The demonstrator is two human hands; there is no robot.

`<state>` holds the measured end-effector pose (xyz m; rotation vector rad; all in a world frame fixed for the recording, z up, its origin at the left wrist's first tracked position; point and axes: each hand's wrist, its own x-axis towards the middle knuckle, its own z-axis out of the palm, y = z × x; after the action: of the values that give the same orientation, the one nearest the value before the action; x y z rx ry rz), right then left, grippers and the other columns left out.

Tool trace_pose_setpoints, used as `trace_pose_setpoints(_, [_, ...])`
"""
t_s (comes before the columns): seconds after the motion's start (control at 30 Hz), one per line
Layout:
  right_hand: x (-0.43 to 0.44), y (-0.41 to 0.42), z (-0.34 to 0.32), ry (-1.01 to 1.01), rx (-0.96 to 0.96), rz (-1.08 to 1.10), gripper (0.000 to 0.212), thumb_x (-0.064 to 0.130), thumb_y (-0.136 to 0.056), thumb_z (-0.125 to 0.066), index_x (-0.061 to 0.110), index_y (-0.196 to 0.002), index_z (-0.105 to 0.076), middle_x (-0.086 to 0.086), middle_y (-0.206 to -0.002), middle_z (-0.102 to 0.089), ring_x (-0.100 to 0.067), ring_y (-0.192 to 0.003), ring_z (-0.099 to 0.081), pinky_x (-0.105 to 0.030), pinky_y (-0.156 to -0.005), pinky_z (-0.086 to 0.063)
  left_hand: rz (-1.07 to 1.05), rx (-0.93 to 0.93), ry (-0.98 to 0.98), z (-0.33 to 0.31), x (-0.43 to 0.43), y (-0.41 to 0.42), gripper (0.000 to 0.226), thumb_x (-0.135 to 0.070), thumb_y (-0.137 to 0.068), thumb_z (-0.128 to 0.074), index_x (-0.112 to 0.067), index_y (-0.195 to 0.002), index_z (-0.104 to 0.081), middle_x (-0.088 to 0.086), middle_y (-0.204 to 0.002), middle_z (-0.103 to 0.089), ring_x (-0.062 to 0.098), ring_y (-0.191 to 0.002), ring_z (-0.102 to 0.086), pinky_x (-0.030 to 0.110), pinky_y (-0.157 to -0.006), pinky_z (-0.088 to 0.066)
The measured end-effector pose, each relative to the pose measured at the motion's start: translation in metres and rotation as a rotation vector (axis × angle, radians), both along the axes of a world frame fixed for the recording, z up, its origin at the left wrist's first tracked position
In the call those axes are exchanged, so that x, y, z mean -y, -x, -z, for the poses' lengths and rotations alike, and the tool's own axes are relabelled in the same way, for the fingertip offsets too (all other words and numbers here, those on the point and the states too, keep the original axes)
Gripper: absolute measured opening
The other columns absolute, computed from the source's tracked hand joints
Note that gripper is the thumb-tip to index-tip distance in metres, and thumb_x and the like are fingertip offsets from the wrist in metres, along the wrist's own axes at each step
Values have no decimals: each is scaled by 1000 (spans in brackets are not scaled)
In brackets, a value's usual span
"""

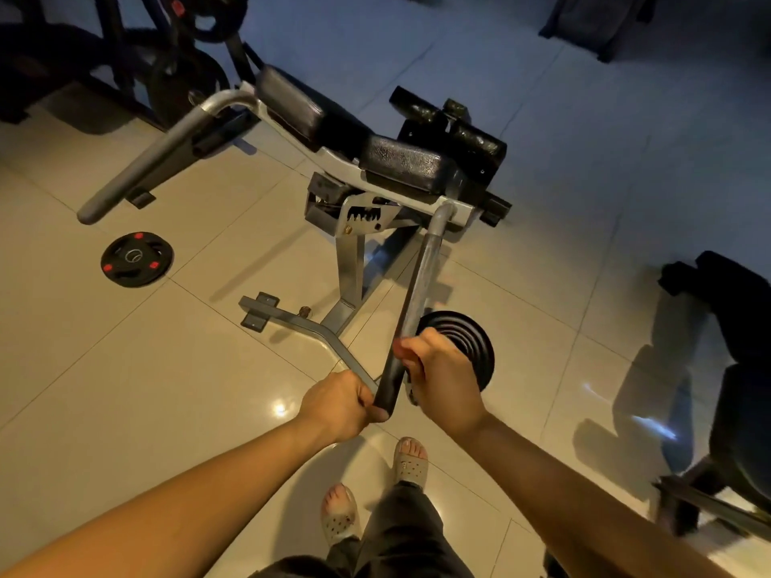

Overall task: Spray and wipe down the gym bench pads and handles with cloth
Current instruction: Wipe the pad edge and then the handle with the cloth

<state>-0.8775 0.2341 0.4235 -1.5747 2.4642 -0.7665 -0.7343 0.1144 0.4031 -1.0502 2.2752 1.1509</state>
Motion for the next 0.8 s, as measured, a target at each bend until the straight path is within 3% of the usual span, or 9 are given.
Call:
trace_pose_setpoints(0.07, [8, 14, -5, -1, -30, -40, 14, 17, -98, -62, 19, -109, -72, 1, -101, -63, -16, -89, -61, -26, -74, -52, 8, -2, -1, -1, 1, 0, 28, -45, -85, -80, -28, -63, -75, -6, -60, -66, 14, -58, -59, 33, -63, -52])
trace_pose_setpoints(0.23, [86, 91, -32, 21, -32, 236, 17, 20, -99, -60, 18, -114, -67, -2, -110, -58, -19, -100, -57, -31, -85, -49, 9, -6, 9, -3, 1, 0, 26, -47, -83, -81, -24, -71, -80, -4, -65, -71, 16, -62, -61, 30, -60, -48])
trace_pose_setpoints(0.37, [94, 88, -29, -2, -47, 321, 19, 21, -99, -60, 17, -117, -68, -3, -110, -58, -24, -103, -58, -34, -86, -52, -4, -7, 25, -2, -2, -2, 27, -47, -83, -80, -21, -74, -80, -1, -66, -70, 17, -60, -59, 28, -57, -44])
trace_pose_setpoints(0.5, [38, 27, -7, -5, 58, 146, 21, 14, -97, -59, 16, -114, -71, -2, -107, -57, -23, -99, -57, -39, -85, -53, -43, -13, 8, -1, -4, -5, 29, -44, -83, -80, -19, -69, -77, -9, -52, -60, 11, -52, -54, 28, -58, -46])
trace_pose_setpoints(0.67, [-16, -15, 2, -25, 35, -135, 19, 13, -94, -64, 18, -111, -70, 0, -99, -57, -18, -87, -57, -32, -71, -53, -64, -32, -4, -1, -7, -4, 42, -42, -84, -79, -18, -54, -63, -9, -45, -46, 14, -47, -42, 27, -55, -37])
trace_pose_setpoints(0.8, [33, 42, -17, -49, 21, 42, 19, 23, -99, -59, 21, -116, -68, 2, -107, -58, -16, -96, -57, -29, -81, -50, -28, -30, 12, -2, -3, -5, 38, -45, -83, -79, -16, -60, -70, -11, -45, -52, 10, -46, -47, 25, -54, -37])
